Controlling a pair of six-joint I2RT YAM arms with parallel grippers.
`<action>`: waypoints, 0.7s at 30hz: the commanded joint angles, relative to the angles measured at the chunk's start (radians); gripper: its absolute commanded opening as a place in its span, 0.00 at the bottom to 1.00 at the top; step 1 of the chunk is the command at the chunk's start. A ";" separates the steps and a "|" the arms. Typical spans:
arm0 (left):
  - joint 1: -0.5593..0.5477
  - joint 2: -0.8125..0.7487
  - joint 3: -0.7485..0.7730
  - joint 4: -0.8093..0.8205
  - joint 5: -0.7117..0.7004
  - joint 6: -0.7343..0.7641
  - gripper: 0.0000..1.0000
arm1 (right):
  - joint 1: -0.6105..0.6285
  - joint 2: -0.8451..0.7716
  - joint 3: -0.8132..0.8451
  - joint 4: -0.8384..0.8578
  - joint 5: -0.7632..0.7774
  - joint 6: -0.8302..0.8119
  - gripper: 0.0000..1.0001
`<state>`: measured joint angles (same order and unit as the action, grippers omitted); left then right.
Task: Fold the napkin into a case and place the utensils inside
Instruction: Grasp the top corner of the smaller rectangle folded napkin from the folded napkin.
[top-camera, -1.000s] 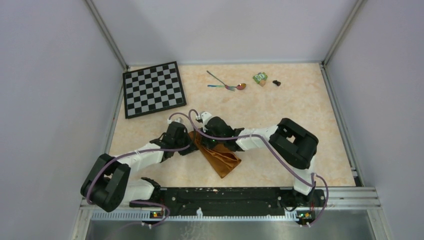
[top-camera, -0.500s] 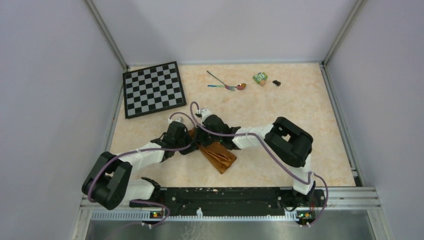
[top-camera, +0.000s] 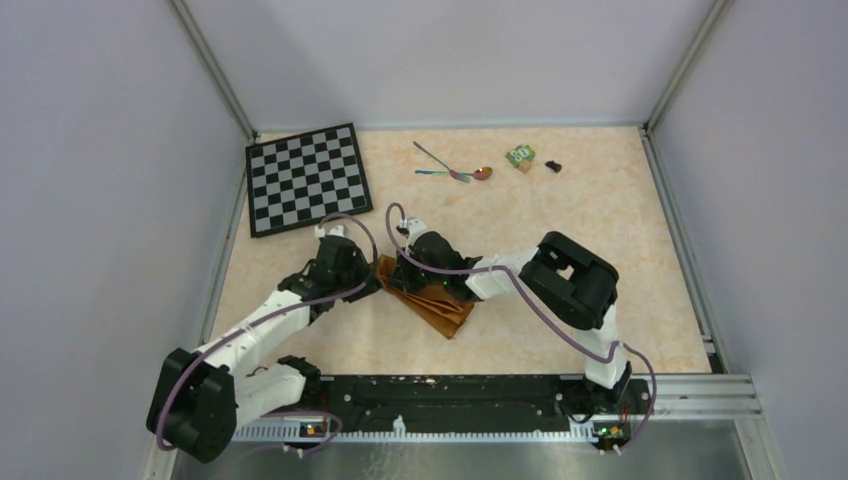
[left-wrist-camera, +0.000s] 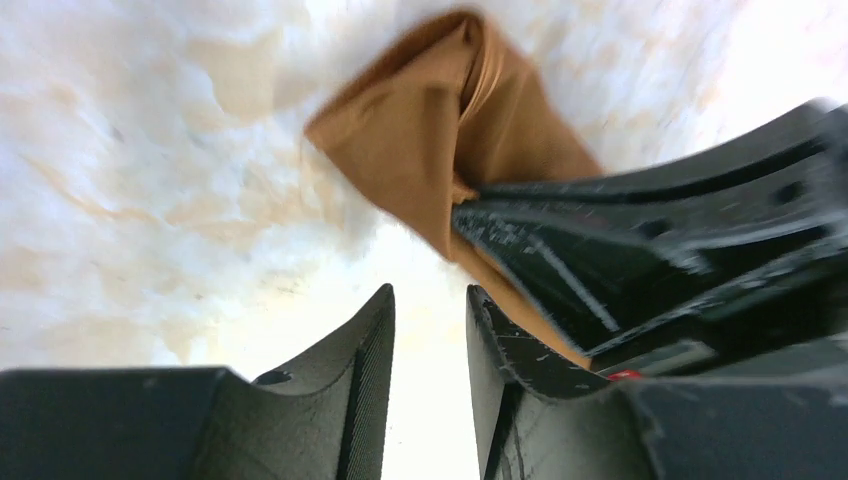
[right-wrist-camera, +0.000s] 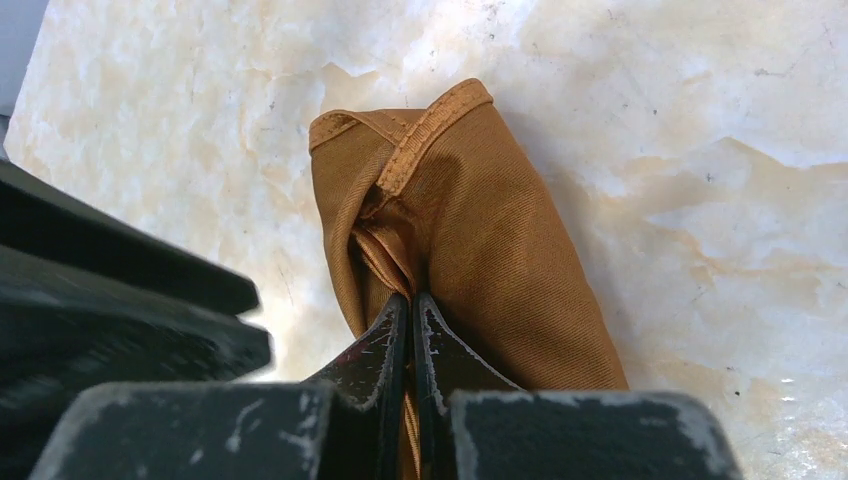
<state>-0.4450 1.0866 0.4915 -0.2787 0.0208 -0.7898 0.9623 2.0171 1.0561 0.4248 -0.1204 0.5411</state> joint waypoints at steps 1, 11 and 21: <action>0.029 -0.016 0.140 -0.107 -0.106 0.083 0.37 | -0.013 -0.001 -0.032 0.015 -0.028 0.004 0.00; 0.025 0.217 0.338 -0.141 -0.119 0.179 0.29 | -0.014 -0.001 -0.032 0.030 -0.044 0.013 0.00; -0.023 0.306 0.351 -0.140 -0.166 0.195 0.25 | -0.015 0.000 -0.033 0.044 -0.051 0.018 0.00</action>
<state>-0.4530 1.3643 0.8043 -0.4232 -0.1184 -0.6147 0.9531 2.0171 1.0382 0.4580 -0.1562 0.5549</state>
